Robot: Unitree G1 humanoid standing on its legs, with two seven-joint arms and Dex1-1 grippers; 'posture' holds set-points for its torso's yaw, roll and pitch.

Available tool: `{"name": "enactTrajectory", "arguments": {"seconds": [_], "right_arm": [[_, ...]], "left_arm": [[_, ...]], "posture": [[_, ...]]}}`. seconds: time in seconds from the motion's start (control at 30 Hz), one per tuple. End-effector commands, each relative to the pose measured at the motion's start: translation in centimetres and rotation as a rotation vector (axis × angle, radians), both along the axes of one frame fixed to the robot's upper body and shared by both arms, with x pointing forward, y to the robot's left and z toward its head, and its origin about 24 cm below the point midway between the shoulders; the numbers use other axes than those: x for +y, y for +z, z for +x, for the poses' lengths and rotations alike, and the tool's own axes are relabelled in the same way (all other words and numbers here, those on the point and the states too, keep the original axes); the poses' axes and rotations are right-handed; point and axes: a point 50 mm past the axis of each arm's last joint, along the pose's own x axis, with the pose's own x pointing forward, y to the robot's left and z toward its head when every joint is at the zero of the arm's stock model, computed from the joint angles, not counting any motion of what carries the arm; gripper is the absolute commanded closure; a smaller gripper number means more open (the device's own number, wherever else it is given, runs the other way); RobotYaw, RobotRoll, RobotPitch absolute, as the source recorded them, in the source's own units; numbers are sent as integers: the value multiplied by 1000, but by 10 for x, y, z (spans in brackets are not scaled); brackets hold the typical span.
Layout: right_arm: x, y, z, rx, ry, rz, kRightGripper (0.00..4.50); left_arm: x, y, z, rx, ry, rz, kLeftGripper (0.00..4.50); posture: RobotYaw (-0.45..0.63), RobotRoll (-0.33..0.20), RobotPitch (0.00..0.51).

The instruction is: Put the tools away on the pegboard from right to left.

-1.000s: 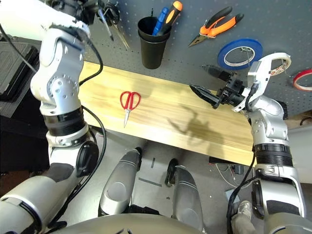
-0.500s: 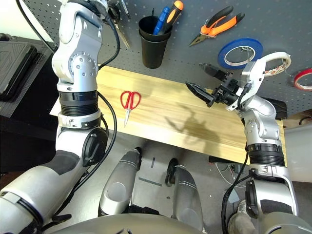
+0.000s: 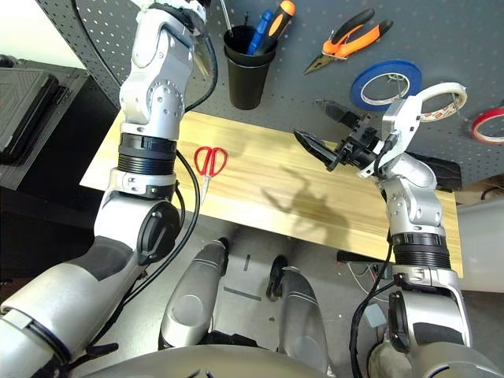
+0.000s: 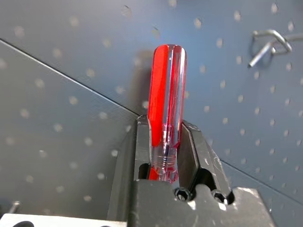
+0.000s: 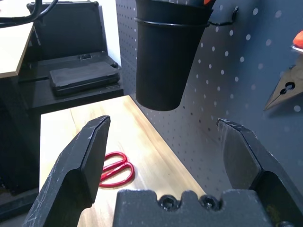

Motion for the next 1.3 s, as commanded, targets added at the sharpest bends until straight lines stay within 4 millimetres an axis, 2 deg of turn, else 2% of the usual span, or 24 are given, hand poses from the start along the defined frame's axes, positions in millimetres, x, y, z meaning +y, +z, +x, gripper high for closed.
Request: {"name": "enactTrajectory", "arguments": {"seconds": [0.03,0.23,0.4,0.57,0.73,0.87,0.97,1.1,1.3], "right_arm": [[2,-3,-2,-8,-3,-11,0],[3,-2,1,-15,-9,-12,0],[4,-3,2,-15,-11,-15,0],[6,-5,3,-15,-4,-25,0],[7,-7,4,-14,9,-26,0],[9,-11,2,-9,27,-33,0],[11,-16,0,1,45,-42,0],[15,-26,-4,35,75,-77,0],[20,-47,-9,94,77,-155,0]], "left_arm": [[-11,-8,0,-6,-8,64,3697],[-16,-23,2,14,-3,163,3697],[-17,-28,1,20,-2,189,1900],[-13,-22,-1,6,8,184,24],[-3,-8,-6,-31,32,156,24],[15,8,-20,-87,77,160,24],[29,9,-30,-97,112,188,24],[47,-6,-41,-51,163,262,24],[72,-61,-58,137,218,358,24]], "posture": [[268,0,262],[272,0,263],[279,0,263],[288,0,262],[291,0,261],[293,0,261],[296,0,263],[305,0,268],[327,0,277]]}}
